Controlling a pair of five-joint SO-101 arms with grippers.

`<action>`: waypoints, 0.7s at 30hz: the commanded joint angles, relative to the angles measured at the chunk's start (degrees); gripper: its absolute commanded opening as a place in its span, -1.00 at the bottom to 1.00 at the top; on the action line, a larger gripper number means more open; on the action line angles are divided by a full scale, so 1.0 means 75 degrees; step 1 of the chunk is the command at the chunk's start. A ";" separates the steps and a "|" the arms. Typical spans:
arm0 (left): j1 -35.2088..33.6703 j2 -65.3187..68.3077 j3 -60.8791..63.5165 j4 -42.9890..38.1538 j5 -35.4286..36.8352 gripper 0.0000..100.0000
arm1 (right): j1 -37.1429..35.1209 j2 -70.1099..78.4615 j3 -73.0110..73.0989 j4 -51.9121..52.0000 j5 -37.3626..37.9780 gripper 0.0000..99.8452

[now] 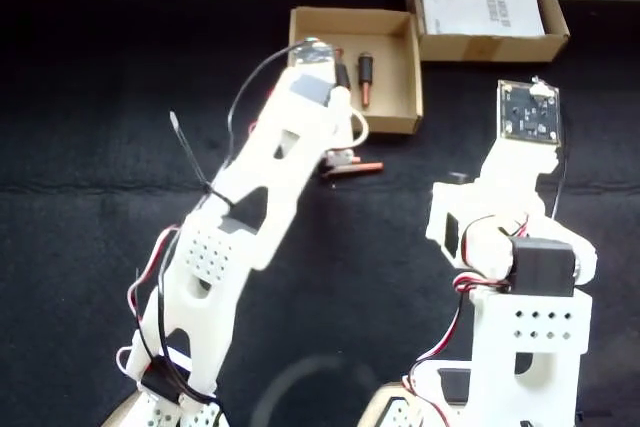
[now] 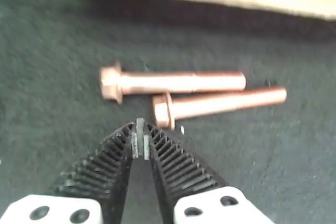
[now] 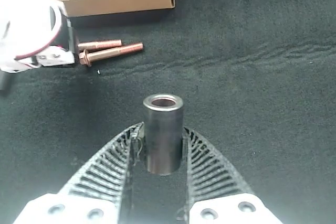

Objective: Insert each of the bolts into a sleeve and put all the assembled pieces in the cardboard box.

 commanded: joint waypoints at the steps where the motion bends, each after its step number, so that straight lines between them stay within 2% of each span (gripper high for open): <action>1: 0.0580 -0.0088 -0.0697 0.0363 0.0047 -0.98 | -0.0135 -0.0111 -0.0018 -0.0111 0.0070 -0.99; 3: 0.0779 -0.0064 -0.1002 0.0469 0.0434 -0.89 | -0.0135 -0.0100 -0.0018 -0.0111 0.0070 -0.99; 5: 0.0920 -0.0064 -0.1178 0.0469 0.0985 -0.68 | -0.0135 -0.0100 -0.0018 -0.0111 0.0070 -0.99; 7: 0.1026 -0.0064 -0.1201 0.0422 0.1102 -0.46 | -0.0135 -0.0100 -0.0018 -0.0111 0.0070 -0.99; 9: 0.1073 -0.0064 -0.1178 0.0410 0.1102 -0.36 | -0.0135 -0.0100 -0.0018 -0.0088 0.0070 -0.99; 15: 0.0791 0.0287 -0.1201 0.0399 0.1043 -0.46 | -0.0135 -0.0111 -0.0018 -0.0053 0.0070 -0.99; 21: 0.0358 0.1131 -0.1213 0.0059 0.0610 -0.47 | -0.0135 -0.0111 -0.0018 -0.0076 0.0070 -0.99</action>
